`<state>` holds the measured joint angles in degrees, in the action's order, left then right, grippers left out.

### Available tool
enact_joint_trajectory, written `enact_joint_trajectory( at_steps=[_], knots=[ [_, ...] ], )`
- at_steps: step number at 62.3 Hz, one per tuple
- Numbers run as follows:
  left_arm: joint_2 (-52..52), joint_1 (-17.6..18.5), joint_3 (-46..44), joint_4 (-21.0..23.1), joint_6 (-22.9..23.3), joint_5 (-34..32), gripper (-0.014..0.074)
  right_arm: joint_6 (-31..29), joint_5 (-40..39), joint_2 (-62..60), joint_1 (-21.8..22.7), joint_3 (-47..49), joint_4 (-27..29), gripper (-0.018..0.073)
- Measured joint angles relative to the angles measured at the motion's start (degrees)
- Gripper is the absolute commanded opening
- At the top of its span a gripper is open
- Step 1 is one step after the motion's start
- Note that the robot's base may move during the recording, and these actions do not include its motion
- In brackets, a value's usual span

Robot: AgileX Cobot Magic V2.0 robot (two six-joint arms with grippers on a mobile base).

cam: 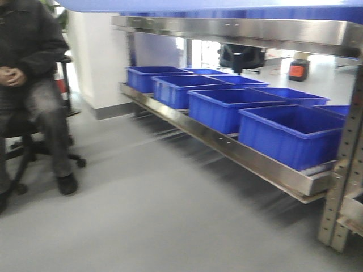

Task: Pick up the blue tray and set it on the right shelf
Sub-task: 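Hold the tray while the base approaches the steel shelf with blue bins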

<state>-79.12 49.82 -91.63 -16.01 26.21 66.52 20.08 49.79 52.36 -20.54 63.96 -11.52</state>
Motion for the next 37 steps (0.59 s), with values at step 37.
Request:
enact_joint_trajectory(
  at_steps=[37],
  knots=[
    [-0.1, 0.1, 0.0, 0.4, -0.2, -0.5, -0.0048, -0.2, -0.1, -1.8, 0.0, -1.9, 0.0, 0.0059]
  ],
)
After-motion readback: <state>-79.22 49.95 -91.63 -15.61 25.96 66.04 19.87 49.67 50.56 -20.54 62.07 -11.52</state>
